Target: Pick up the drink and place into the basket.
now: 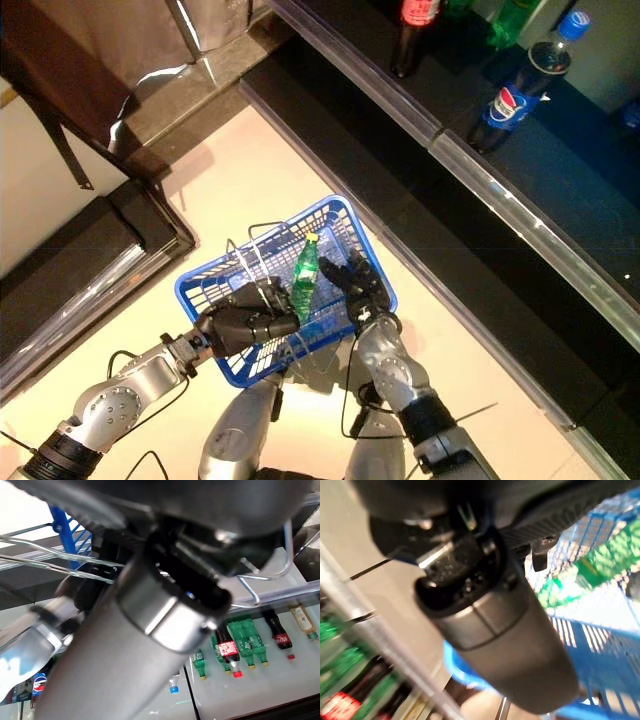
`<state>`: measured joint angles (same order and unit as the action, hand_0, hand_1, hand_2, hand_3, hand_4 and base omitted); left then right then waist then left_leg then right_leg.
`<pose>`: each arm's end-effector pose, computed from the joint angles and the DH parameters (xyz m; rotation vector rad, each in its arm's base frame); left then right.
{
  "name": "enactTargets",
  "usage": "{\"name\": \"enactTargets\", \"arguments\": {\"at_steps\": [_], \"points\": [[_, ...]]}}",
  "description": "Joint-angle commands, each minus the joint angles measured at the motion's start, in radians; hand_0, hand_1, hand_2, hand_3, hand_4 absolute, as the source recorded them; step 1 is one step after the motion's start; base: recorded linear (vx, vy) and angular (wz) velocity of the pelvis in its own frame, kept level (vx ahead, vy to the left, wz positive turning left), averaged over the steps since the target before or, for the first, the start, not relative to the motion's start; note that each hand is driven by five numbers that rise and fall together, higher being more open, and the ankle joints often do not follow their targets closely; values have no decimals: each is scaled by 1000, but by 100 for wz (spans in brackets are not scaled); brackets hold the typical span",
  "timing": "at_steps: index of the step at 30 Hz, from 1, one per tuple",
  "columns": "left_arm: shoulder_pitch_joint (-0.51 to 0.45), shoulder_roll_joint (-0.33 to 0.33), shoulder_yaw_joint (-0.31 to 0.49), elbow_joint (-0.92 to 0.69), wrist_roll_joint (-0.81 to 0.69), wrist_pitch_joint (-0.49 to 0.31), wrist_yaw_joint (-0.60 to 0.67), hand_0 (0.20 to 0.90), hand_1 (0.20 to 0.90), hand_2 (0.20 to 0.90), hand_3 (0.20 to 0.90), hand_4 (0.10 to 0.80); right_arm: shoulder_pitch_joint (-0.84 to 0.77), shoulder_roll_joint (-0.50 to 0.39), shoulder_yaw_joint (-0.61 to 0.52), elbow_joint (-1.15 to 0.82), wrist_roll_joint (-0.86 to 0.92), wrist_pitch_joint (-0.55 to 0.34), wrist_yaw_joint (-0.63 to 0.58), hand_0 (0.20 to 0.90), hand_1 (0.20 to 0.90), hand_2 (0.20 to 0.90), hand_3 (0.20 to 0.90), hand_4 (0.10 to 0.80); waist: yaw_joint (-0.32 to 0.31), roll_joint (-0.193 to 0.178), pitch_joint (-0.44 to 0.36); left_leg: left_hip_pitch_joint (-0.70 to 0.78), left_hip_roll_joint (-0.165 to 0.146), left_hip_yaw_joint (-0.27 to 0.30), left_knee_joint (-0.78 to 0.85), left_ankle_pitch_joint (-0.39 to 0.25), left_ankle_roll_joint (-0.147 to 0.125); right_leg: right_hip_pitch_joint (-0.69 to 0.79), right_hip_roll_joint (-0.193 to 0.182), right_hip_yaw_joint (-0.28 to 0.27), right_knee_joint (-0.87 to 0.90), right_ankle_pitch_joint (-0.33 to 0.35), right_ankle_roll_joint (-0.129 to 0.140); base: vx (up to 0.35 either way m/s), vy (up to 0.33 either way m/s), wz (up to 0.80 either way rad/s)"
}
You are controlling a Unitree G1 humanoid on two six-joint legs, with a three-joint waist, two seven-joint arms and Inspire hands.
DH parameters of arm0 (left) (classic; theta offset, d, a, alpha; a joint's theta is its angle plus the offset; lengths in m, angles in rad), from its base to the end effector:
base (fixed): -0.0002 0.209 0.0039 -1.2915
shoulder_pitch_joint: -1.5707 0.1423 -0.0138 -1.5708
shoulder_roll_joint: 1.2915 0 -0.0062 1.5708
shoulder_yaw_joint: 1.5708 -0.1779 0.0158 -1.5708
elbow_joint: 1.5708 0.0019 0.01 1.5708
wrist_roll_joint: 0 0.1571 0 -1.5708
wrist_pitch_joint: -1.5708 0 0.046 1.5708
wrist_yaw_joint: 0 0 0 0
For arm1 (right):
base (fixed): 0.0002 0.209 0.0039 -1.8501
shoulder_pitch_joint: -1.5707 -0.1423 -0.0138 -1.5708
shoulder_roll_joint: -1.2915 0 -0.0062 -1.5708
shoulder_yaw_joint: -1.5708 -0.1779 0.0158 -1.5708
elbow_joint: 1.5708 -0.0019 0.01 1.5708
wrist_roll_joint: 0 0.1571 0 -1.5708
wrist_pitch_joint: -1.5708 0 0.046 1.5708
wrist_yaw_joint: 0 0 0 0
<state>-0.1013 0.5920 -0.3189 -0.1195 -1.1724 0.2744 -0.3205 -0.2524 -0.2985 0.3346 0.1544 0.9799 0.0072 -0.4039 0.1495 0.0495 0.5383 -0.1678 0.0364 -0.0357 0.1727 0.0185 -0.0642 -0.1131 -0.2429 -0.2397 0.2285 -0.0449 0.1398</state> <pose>0.2262 0.1697 0.0761 -0.5834 0.2677 -0.7408 0.2595 -0.1289 0.0629 0.5669 0.2418 -0.0666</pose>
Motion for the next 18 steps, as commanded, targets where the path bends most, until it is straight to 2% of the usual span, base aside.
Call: {"name": "enactTargets", "arguments": {"at_steps": [1, 6, 11, 15, 18], "points": [[-74, -76, 112, -422, -111, -215, -199, 300, 300, 300, 200, 100, -32, -46, -43, -179, -91, -68, 33, 900, 900, 900, 900, 800, -32, -25, -105, -30, 31, 42, 80, -21, 39, 0, -4, 29, 31, 28, -36, -8, 15, -4], [-60, -72, 128, -413, -126, -233, -163, 300, 300, 300, 200, 100, 9, -109, -67, -363, -110, -65, 96, 900, 900, 900, 900, 800, -59, -31, -106, -23, 40, 60, 71, -19, 35, -3, 4, 42, 26, 26, -34, -8, 12, -7], [-12, -69, 155, -400, -117, -258, -147, 300, 300, 300, 200, 100, 62, -170, -103, -541, -23, -95, 256, 900, 900, 900, 900, 800, -82, -39, -111, -15, 49, 79, 65, -18, 32, -3, 12, 59, 19, 25, -31, -8, 10, -13], [18, -75, 174, -379, -138, -245, -117, 300, 300, 300, 200, 100, 79, -172, -111, -612, 25, -132, 373, 900, 900, 900, 900, 800, -88, -43, -124, -1, 55, 90, 57, -18, 30, 8, 18, 67, 10, 22, -31, 9, 0, -14], [28, -81, 176, -368, -129, -245, -86, 300, 300, 300, 200, 100, 77, -168, -115, -636, 20, -144, 388, 900, 900, 900, 900, 800, -90, -44, -130, 4, 57, 92, 54, -18, 28, 14, 20, 71, 4, 22, -30, 6, -3, -8]]}}
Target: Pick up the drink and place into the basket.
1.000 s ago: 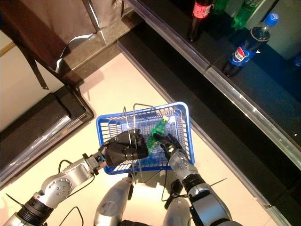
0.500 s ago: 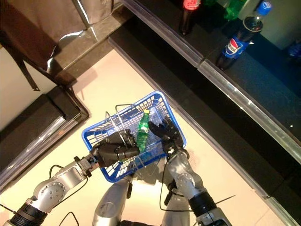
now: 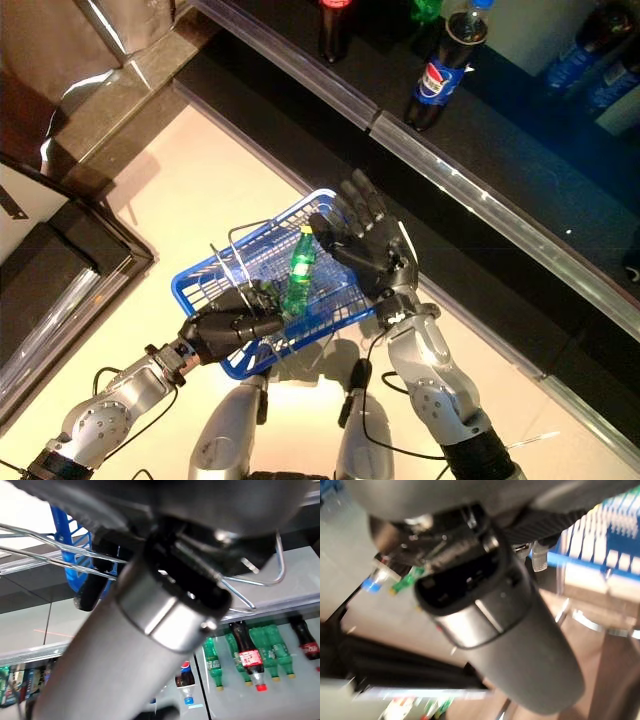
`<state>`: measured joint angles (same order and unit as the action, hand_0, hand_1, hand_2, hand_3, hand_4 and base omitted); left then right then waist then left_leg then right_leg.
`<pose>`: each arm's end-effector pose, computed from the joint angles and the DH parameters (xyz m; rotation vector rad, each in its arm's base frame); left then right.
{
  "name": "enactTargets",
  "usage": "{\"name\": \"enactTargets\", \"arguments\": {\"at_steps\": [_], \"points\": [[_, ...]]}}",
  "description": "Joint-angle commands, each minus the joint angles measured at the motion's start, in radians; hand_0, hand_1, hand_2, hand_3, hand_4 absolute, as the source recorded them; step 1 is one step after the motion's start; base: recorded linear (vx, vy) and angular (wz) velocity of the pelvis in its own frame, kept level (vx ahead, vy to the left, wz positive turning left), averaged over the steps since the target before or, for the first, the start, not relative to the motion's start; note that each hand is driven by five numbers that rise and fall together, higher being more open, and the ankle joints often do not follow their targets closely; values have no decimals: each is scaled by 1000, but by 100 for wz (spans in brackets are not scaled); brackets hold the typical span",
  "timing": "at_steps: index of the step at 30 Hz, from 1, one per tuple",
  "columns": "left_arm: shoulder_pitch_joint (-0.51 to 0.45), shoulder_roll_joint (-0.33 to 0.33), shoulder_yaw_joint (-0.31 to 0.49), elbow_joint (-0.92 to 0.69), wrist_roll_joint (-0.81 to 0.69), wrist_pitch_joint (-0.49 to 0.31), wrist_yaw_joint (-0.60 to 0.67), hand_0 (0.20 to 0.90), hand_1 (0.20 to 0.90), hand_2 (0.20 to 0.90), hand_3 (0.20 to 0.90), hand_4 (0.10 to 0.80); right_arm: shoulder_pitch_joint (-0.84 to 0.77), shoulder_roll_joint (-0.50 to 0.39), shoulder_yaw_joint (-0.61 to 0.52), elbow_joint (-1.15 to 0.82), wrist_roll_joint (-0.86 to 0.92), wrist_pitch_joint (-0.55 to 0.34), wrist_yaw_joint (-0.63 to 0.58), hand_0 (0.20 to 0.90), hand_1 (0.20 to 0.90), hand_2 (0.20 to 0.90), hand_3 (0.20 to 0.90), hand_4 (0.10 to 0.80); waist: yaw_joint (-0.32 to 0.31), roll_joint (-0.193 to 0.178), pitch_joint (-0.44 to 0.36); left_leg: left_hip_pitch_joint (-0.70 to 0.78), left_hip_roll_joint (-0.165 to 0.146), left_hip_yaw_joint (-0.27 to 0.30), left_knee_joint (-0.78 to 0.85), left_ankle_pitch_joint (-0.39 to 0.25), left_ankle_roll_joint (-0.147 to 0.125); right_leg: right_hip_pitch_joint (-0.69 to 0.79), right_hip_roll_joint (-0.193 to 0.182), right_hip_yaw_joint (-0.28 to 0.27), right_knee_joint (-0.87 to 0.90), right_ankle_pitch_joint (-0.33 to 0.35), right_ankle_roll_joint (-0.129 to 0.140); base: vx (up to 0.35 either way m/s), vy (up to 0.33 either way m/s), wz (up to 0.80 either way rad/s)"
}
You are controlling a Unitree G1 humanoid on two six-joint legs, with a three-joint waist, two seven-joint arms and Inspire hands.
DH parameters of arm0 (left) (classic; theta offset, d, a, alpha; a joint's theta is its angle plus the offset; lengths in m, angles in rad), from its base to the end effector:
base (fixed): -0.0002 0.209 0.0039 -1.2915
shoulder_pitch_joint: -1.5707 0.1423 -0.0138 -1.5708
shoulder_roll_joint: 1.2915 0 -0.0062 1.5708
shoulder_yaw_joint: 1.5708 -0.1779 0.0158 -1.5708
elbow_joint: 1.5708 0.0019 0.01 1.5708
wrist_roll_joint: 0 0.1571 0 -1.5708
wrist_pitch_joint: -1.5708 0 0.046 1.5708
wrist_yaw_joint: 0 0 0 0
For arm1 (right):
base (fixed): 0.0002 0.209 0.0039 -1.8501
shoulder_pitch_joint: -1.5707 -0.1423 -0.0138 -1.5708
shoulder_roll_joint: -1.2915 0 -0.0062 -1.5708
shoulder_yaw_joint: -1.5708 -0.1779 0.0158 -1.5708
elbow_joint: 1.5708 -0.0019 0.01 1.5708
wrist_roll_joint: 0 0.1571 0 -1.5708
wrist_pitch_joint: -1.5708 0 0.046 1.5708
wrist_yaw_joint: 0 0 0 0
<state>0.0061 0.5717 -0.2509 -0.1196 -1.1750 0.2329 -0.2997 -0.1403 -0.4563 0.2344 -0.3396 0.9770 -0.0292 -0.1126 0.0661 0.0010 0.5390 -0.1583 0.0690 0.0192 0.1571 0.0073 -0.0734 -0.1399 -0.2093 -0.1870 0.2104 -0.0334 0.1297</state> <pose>0.2119 0.1850 0.0625 -0.6371 0.2589 -0.6121 0.2265 -0.1490 0.1395 0.5467 -0.2193 0.3605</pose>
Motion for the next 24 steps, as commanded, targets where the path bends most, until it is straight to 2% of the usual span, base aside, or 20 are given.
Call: {"name": "enactTargets", "arguments": {"at_steps": [1, 6, 9, 13, 15, 18, 20, 24], "points": [[-72, -60, 109, -351, -105, -212, -83, 300, 300, 300, 200, 100, -35, -10, -20, -151, 23, -111, 111, 900, 900, 900, 900, 800, -10, 4, -136, 3, 25, 40, 62, -6, 36, 47, -11, 21, 15, 11, -19, 0, 0, 0], [-29, -81, 115, -299, -62, -215, -3, 300, 300, 300, 200, 100, 8, -10, -38, -156, -6, -120, 103, 900, 900, 900, 900, 800, -20, -4, -158, 31, 28, 52, 41, -7, 34, 67, -5, 35, -6, 12, -14, 4, -3, -1], [22, -88, 120, -270, 28, -272, 37, 300, 300, 300, 200, 100, 74, -25, -53, -141, -34, -119, 73, 900, 900, 900, 900, 800, -29, -12, -179, 51, 33, 63, 21, -5, 32, 81, 2, 48, -29, 15, -11, 8, -7, -8], [89, -112, 141, -238, 136, -301, 110, 300, 300, 300, 200, 100, 162, -41, -77, -105, -146, -107, 50, 900, 900, 900, 900, 800, -42, -19, -201, 74, 41, 76, -3, 0, 27, 98, 10, 60, -56, 20, -8, -3, -5, -17], [138, -111, 148, -213, 243, -348, 140, 300, 300, 300, 200, 100, 241, -55, -91, -88, -227, -99, 40, 900, 900, 900, 900, 800, -53, -28, -222, 89, 44, 87, -20, 1, 23, 106, 13, 71, -76, 25, -3, -6, -33, -16], [175, -121, 138, -115, 317, -356, 205, 300, 300, 300, 200, 100, 314, -55, -78, 19, -349, -64, 9, 900, 900, 900, 900, 800, -70, -41, -259, 127, 48, 110, -59, 3, 18, 125, 17, 90, -112, 38, 7, 10, -28, -16], [178, -123, 135, -94, 326, -360, 213, 300, 300, 300, 200, 100, 321, -50, -71, 44, -367, -63, 6, 900, 900, 900, 900, 800, -73, -43, -265, 135, 49, 113, -65, 3, 18, 129, 18, 93, -118, 40, 8, 11, -21, -12], [205, -165, 128, 66, 357, -346, 278, 300, 300, 300, 200, 100, 375, 3, -36, 222, -442, 1, -36, 900, 900, 900, 900, 800, -92, -50, -317, 180, 58, 140, -127, 8, 12, 148, 24, 114, -172, 62, 17, -6, -36, -26]]}}
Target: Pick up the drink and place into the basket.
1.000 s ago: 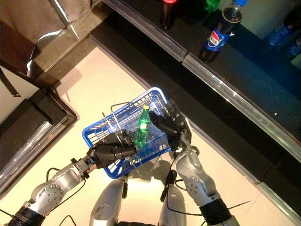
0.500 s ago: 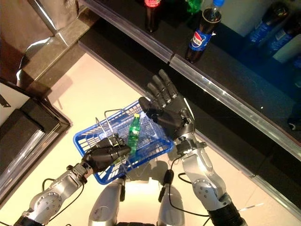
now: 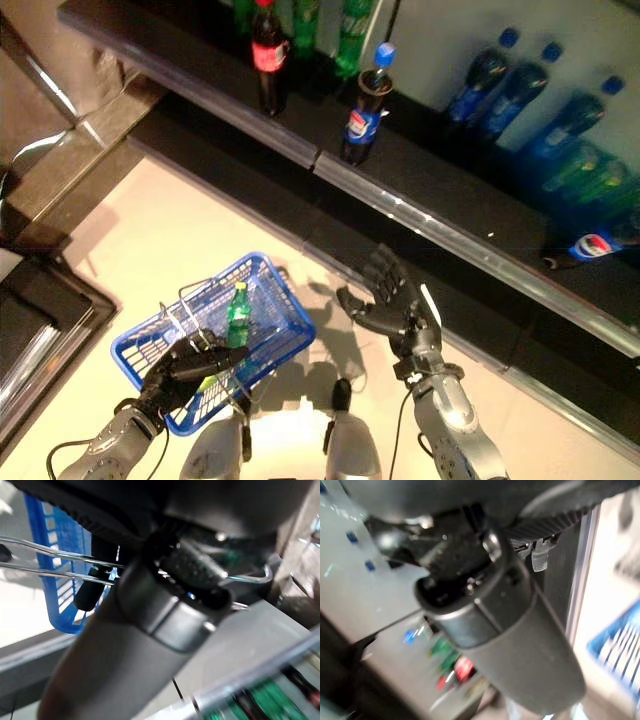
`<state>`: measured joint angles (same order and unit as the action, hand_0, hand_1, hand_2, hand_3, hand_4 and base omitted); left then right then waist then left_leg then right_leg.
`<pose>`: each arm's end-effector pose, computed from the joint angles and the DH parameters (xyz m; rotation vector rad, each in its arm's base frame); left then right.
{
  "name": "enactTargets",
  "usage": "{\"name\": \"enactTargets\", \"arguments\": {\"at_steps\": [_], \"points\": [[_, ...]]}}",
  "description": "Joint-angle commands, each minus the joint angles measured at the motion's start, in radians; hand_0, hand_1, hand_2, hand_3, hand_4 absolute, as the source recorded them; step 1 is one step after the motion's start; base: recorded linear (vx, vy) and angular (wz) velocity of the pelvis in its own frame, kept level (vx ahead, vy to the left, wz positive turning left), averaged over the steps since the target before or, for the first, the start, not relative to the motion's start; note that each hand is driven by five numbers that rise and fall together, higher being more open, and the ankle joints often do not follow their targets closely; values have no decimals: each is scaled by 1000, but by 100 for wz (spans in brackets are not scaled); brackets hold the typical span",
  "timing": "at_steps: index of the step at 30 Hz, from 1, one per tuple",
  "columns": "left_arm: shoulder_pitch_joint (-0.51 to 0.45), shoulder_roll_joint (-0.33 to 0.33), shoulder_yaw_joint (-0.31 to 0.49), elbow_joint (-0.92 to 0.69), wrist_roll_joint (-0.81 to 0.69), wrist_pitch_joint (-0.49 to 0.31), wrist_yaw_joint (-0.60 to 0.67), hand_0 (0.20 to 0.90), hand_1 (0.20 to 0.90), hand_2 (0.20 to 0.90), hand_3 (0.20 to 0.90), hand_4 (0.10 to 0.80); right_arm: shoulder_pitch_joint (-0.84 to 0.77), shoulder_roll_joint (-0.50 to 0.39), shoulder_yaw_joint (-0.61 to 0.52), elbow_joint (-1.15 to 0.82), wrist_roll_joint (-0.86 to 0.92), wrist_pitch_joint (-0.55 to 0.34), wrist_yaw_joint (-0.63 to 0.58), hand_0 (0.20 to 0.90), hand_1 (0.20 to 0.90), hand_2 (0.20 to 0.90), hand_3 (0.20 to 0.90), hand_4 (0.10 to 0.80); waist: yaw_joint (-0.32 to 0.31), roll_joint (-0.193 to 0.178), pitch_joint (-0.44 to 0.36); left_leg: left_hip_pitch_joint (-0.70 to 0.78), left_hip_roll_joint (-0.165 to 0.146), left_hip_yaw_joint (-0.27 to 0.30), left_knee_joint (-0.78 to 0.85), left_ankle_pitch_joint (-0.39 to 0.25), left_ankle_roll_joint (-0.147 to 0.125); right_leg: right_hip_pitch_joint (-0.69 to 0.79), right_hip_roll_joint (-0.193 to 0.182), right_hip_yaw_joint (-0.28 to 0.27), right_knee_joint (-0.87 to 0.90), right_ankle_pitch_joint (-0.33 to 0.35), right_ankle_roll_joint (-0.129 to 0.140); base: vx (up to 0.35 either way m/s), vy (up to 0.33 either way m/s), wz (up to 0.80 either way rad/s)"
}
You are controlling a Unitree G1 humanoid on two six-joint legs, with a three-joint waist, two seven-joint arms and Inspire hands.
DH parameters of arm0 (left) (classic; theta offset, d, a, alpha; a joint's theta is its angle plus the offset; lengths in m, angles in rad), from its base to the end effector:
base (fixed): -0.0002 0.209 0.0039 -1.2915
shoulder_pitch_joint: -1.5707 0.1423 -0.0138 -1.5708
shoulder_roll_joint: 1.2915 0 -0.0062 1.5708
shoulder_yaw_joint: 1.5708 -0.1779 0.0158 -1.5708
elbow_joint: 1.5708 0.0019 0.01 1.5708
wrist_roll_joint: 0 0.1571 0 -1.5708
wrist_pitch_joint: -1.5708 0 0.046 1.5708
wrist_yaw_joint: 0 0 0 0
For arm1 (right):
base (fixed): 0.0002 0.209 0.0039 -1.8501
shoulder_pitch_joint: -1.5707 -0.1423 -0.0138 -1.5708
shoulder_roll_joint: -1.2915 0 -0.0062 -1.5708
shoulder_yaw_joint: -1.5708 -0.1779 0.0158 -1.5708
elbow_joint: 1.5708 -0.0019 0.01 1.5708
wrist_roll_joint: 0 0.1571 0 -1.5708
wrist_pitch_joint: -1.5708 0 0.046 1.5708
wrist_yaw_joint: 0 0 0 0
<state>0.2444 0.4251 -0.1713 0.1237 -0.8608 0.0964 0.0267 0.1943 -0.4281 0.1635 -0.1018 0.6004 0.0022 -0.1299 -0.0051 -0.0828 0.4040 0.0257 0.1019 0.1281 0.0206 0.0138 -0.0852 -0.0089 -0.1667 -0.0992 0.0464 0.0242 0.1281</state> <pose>0.1536 0.2126 -0.0175 -0.4340 0.5204 0.0575 0.1807 -0.1955 0.0345 0.1851 0.1872 -0.0071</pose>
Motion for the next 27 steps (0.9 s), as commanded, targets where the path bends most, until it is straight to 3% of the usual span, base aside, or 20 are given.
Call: {"name": "enactTargets", "arguments": {"at_steps": [1, 5, 8, 10, 11, 14, 16, 18, 19, 21, 22, 23, 24, 26, 27], "points": [[-28, -24, 52, -152, 37, -203, -44, 300, 300, 300, 200, 100, 50, -16, 37, 14, -76, -11, -27, 900, 900, 900, 900, 800, -24, 33, -191, 2, 26, 34, 0, 3, 22, 20, -18, 30, -17, 9, 19, -18, -37, -21], [-17, -56, 73, -2, 77, -202, -35, 300, 300, 300, 200, 100, 76, 35, 49, 209, -134, 15, -64, 900, 900, 900, 900, 800, -38, 40, -222, 38, 42, 61, -56, 18, 10, 35, -16, 35, -50, 25, 23, -32, -53, -13], [-42, -91, 82, 143, 7, -186, -32, 300, 300, 300, 200, 100, 57, 66, 67, 344, -171, 38, -89, 900, 900, 900, 900, 800, -52, 48, -234, 54, 56, 74, -80, 30, 2, 38, -1, 38, -41, 16, 15, -60, -124, -23], [-68, -113, 88, 272, 15, -213, -34, 300, 300, 300, 200, 100, 33, 96, 80, 460, -178, 37, -93, 900, 900, 900, 900, 800, -63, 56, -237, 55, 72, 81, -81, 35, -3, 30, 20, 39, -12, -9, 1, -88, -192, -17], [-97, -123, 88, 361, 6, -214, -18, 300, 300, 300, 200, 100, 9, 112, 90, 542, -186, 55, -91, 900, 900, 900, 900, 800, -74, 63, -230, 47, 93, 79, -66, 39, -10, 13, 50, 44, 29, -38, -23, -82, -198, -13], [-121, -134, 90, 435, 13, -225, 7, 300, 300, 300, 200, 100, -12, 126, 88, 623, -172, 62, -76, 900, 900, 900, 900, 800, -80, 65, -226, 38, 114, 75, -53, 47, -19, 1, 72, 49, 42, -45, -39, -83, -203, -10], [-154, -164, 112, 549, -35, -227, 18, 300, 300, 300, 200, 100, -47, 129, 83, 757, -233, 84, -55, 900, 900, 900, 900, 800, -83, 62, -220, 26, 146, 71, -34, 65, -34, -1, 100, 61, 41, -43, -59, -99, -223, -21], [-166, -177, 118, 588, -43, -223, 21, 300, 300, 300, 200, 100, -61, 122, 83, 806, -238, 90, -53, 900, 900, 900, 900, 800, -79, 58, -216, 12, 149, 59, -8, 66, -32, 6, 107, 69, 35, -39, -67, -85, -148, -23], [-171, -191, 122, 631, -65, -214, 19, 300, 300, 300, 200, 100, -70, 117, 80, 840, -211, 95, -47, 900, 900, 900, 900, 800, -71, 51, -213, -9, 131, 26, 40, 55, -23, 14, 108, 78, 29, -34, -75, -98, -134, -19], [-177, -215, 139, 687, -66, -213, 34, 300, 300, 300, 200, 100, -88, 120, 76, 896, -217, 99, -32, 900, 900, 900, 900, 800, -63, 27, -210, -45, 34, -49, 201, -44, 21, 14, 90, 94, 21, -21, -80, -101, -57, -34], [-182, -238, 153, 751, -78, -230, 47, 300, 300, 300, 200, 100, -112, 115, 82, 971, -278, 95, -2, 900, 900, 900, 900, 800, -59, 19, -218, -59, -63, -99, 287, -101, 57, 2, 92, 119, 21, -10, -84, -87, 38, -63], [-183, -240, 154, 757, -84, -230, 51, 300, 300, 300, 200, 100, -114, 115, 83, 977, -285, 97, 2, 900, 900, 900, 900, 800, -59, 17, -221, -63, -79, -109, 297, -102, 61, -3, 91, 123, 21, -6, -84, -98, 94, -88], [-184, -252, 170, 788, -113, -237, 59, 300, 300, 300, 200, 100, -121, 111, 91, 997, -324, 93, 29, 900, 900, 900, 900, 800, -52, 14, -227, -72, -155, -180, 352, -116, 77, -11, 98, 147, 18, 7, -83, -58, 81, -108], [-191, -257, 175, 816, -103, -246, 64, 300, 300, 300, 200, 100, -130, 110, 108, 1010, -332, 90, 43, 900, 900, 900, 900, 800, -47, 19, -235, -60, -198, -215, 343, -128, 87, -16, 113, 174, 13, 18, -80, -55, 112, -141], [-197, -258, 170, 830, -82, -247, 62, 300, 300, 300, 200, 100, -137, 114, 114, 1022, -332, 87, 42, 900, 900, 900, 900, 800, -48, 23, -238, -42, -202, -212, 314, -145, 93, -24, 118, 183, 15, 23, -76, -54, 136, -136]]}}
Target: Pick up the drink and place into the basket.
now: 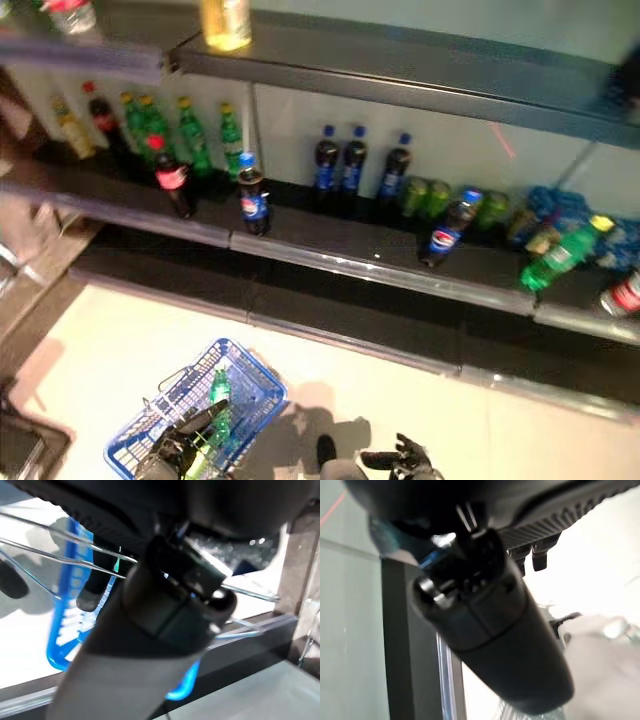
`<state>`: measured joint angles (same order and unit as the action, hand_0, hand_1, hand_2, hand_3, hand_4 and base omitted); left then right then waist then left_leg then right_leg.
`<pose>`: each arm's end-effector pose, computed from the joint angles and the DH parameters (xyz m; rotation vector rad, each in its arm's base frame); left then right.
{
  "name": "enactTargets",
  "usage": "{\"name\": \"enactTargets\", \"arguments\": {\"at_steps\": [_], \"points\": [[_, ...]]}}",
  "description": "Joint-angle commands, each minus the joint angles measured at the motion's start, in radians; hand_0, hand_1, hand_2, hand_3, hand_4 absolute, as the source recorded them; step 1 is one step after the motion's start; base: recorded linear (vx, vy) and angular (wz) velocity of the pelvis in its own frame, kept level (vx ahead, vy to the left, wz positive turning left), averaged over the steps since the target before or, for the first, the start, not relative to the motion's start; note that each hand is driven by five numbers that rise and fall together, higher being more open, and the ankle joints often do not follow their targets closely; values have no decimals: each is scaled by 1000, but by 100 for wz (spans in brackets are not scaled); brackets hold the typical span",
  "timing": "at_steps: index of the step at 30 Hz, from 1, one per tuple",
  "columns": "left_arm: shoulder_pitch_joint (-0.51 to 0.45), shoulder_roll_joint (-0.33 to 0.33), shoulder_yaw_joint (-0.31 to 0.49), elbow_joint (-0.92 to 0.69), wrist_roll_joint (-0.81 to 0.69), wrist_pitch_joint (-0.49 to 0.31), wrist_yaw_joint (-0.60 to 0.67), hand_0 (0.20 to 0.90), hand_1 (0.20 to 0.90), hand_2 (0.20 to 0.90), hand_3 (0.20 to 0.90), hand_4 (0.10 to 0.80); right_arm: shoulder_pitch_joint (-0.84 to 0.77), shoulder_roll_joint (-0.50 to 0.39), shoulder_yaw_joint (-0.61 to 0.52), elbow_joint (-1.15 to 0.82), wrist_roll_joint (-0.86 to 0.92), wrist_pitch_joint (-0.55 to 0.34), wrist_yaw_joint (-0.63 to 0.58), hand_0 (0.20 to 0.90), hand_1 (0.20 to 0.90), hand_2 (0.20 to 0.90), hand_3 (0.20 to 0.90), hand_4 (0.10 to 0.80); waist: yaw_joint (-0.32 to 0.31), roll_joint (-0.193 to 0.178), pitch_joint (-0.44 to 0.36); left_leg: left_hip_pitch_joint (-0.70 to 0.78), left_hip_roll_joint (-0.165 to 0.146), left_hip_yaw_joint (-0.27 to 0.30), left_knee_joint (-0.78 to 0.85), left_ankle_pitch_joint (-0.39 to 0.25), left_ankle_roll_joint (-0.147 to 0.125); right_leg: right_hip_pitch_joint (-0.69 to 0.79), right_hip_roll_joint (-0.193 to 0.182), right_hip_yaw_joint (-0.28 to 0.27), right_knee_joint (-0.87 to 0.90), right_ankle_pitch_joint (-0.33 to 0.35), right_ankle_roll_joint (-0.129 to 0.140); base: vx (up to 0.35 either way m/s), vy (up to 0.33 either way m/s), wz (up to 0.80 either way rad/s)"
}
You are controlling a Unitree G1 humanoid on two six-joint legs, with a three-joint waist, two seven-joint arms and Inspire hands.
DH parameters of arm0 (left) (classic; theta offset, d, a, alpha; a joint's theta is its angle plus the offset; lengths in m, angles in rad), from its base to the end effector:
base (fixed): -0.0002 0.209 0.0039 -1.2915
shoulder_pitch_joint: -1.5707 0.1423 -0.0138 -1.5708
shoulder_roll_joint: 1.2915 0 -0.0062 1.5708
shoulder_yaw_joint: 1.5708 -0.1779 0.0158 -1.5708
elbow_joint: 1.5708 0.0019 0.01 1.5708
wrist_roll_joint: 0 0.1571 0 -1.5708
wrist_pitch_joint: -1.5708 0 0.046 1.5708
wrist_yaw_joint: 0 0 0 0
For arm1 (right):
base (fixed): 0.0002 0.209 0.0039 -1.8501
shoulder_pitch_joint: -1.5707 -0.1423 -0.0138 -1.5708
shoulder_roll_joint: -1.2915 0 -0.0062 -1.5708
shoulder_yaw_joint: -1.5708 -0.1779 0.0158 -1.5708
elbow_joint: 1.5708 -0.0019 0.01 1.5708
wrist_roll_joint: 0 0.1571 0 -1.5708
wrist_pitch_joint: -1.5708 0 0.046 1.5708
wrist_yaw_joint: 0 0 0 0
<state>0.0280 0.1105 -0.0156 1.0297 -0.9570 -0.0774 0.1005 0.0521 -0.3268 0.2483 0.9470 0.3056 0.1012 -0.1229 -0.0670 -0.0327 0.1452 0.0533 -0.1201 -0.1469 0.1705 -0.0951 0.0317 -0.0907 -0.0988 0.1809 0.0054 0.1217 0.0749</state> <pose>0.1072 0.1898 -0.1207 -0.6919 0.9097 0.6586 0.1037 -0.2326 -0.1105 -0.1981 1.1106 -0.2019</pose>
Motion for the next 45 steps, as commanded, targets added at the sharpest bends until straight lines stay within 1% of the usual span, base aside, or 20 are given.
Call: {"name": "enactTargets", "arguments": {"at_steps": [1, 3, 6, 9, 16, 17, 19, 23, 24, 25, 28, 30, 31, 32, 34, 37, 39, 41, 44, 45], "points": [[12, 57, 3, -57, 36, -69, -19, 300, 300, 300, 200, 100, -2, 21, 36, -10, -38, -18, 28, 900, 900, 900, 900, 800, 8, -22, 15, -47, 20, 72, 127, -58, -17, 46, 54, -91, 58, -69, -18, -81, 234, -125], [-10, 56, -24, -10, 91, -58, -17, 300, 300, 300, 200, 100, -11, 52, 45, 31, -14, -40, -11, 900, 900, 900, 900, 800, -10, -14, 7, 16, 20, 91, 35, -99, 1, 15, 53, -76, 52, -40, 4, -93, 218, -68], [-21, 86, -64, 19, 140, -47, -18, 300, 300, 300, 200, 100, 3, 91, 21, 53, -11, -79, -27, 900, 900, 900, 900, 800, -48, -20, 13, 64, 10, 105, -68, -94, 16, -76, 26, -44, -16, 90, 71, -139, 99, -29], [-8, 107, -69, 25, 147, -56, -32, 300, 300, 300, 200, 100, 16, 96, 16, 55, -28, -74, -22, 900, 900, 900, 900, 800, -48, -16, 27, 74, 14, 112, -105, -81, 21, -104, 22, -64, -26, 108, 82, -176, 45, -13], [16, 139, -25, 101, 158, -64, -50, 300, 300, 300, 200, 100, 17, 104, -13, 134, 2, -115, 20, 900, 900, 900, 900, 800, -10, 12, 21, 23, 73, 243, -142, -7, 32, -42, -6, -154, 147, -28, 62, -279, -99, -69], [11, 142, -14, 123, 144, -62, -49, 300, 300, 300, 200, 100, 18, 112, -16, 157, -51, -114, 29, 900, 900, 900, 900, 800, 7, 15, 3, 11, 88, 270, -146, 1, 26, 12, -61, -187, 123, -29, 63, -175, -230, -44], [11, 146, 2, 128, 133, -54, -48, 300, 300, 300, 200, 100, 13, 119, -11, 173, -84, -106, 34, 900, 900, 900, 900, 800, 23, 16, -8, 12, 104, 286, -153, 3, 14, 32, -110, -228, 100, -12, 72, -144, -315, -64], [29, 145, 42, 99, 117, -40, -35, 300, 300, 300, 200, 100, -11, 116, 29, 167, -167, -64, 37, 900, 900, 900, 900, 800, 62, 15, -18, 35, 167, 343, -170, 15, -34, 79, -156, -349, 27, -27, 97, -84, -417, -105], [32, 143, 50, 89, 105, -40, -25, 300, 300, 300, 200, 100, -16, 113, 37, 162, -205, -54, 43, 900, 900, 900, 900, 800, 68, 14, -19, 37, 192, 355, -173, 24, -50, 87, -151, -361, 16, -36, 98, -36, -556, -135], [32, 143, 56, 69, 93, -39, -5, 300, 300, 300, 200, 100, -23, 103, 57, 153, -206, -2, 73, 900, 900, 900, 900, 800, 69, 9, -20, 34, 240, 367, -173, 40, -79, 93, -111, -355, 11, -70, 79, -39, -625, -135], [31, 141, 66, 41, 77, -22, 10, 300, 300, 300, 200, 100, -22, 96, 66, 142, -162, 3, 57, 900, 900, 900, 900, 800, 62, -5, -12, 14, 287, 370, -119, 44, -93, 79, -63, -336, 46, -107, 42, -16, -496, -70], [34, 129, 74, 36, 81, -29, 8, 300, 300, 300, 200, 100, -22, 84, 73, 126, -139, 3, 66, 900, 900, 900, 900, 800, 69, -46, 21, -49, 324, 352, 51, 55, -92, 98, -15, -321, 45, -112, -3, 11, -590, -39], [34, 128, 74, 35, 78, -30, 9, 300, 300, 300, 200, 100, -21, 84, 73, 128, -139, 2, 67, 900, 900, 900, 900, 800, 71, -48, 24, -61, 324, 346, 77, 57, -90, 100, -11, -320, 44, -112, -8, 4, -456, -49], [34, 120, 71, 29, 54, -35, 10, 300, 300, 300, 200, 100, -17, 82, 71, 140, -158, -8, 71, 900, 900, 900, 900, 800, 86, -62, 43, -112, 292, 303, 178, 51, -68, 112, 3, -310, 41, -112, -27, 40, -353, -50], [47, 95, 68, 26, 38, -50, -9, 300, 300, 300, 200, 100, -25, 71, 77, 171, -196, -38, 99, 900, 900, 900, 900, 800, 131, -58, 62, -151, 124, 225, 228, -15, -12, 133, 23, -301, 43, -117, -35, 152, -350, -61], [61, 81, 50, 54, 26, -63, -40, 300, 300, 300, 200, 100, -66, 69, 91, 206, -218, -48, 120, 900, 900, 900, 900, 800, 160, -21, 57, -155, 37, 259, 105, 0, -4, 151, 61, -322, 48, -141, -30, 232, -167, -97], [64, 76, 48, 70, 24, -73, -38, 300, 300, 300, 200, 100, -83, 76, 104, 209, -203, -38, 107, 900, 900, 900, 900, 800, 174, 5, 50, -153, 17, 261, 12, 38, -12, 157, 91, -328, 55, -158, -30, 300, -94, -60], [69, 72, 52, 94, 32, -91, -53, 300, 300, 300, 200, 100, -87, 84, 98, 196, -173, -17, 87, 900, 900, 900, 900, 800, 186, 23, 49, -180, 10, 326, -52, 94, -26, 187, 122, -344, 70, -193, -33, 345, -104, -53], [68, 75, 60, 104, 26, -97, -59, 300, 300, 300, 200, 100, -88, 92, 91, 183, -180, -5, 82, 900, 900, 900, 900, 800, 194, 25, 45, -227, 12, 401, -40, 103, -20, 202, 144, -359, 117, -232, -41, 255, -78, 55], [68, 81, 65, 107, 14, -95, -54, 300, 300, 300, 200, 100, -90, 100, 98, 182, -193, 0, 83, 900, 900, 900, 900, 800, 199, 20, 40, -241, 20, 413, -18, 85, 0, 202, 163, -361, 185, -281, -52, 380, -67, 88]]}}
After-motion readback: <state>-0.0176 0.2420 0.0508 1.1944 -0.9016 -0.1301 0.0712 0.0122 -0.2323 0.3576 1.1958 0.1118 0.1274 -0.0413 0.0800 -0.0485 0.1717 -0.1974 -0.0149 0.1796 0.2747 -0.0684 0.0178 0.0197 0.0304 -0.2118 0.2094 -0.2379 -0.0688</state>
